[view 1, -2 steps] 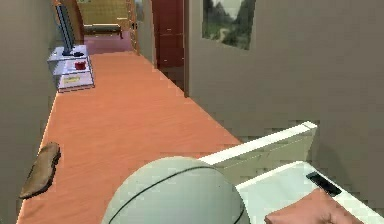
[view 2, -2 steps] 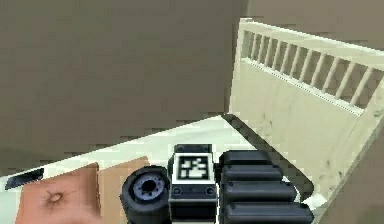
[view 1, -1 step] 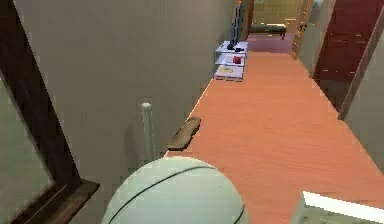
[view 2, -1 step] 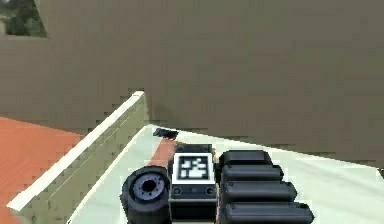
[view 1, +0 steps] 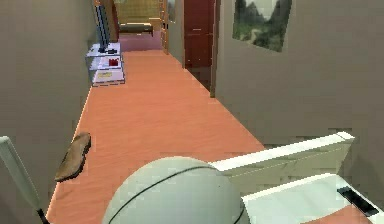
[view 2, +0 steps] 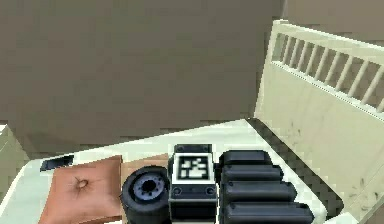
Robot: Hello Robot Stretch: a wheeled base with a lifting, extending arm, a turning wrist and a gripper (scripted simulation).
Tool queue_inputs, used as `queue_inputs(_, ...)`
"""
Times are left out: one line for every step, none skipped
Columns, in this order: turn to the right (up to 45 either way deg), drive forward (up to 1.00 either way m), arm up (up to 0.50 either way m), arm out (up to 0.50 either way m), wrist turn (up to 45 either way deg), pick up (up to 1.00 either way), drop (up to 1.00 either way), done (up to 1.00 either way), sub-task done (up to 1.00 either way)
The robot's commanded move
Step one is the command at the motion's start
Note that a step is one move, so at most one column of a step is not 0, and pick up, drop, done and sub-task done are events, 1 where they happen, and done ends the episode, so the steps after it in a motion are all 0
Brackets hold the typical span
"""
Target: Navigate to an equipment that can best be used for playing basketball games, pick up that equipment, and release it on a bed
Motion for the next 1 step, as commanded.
queue_inputs(0.0, 0.00, 0.00, 0.46, 0.0, 0.00, 0.00, 0.00, 0.00)
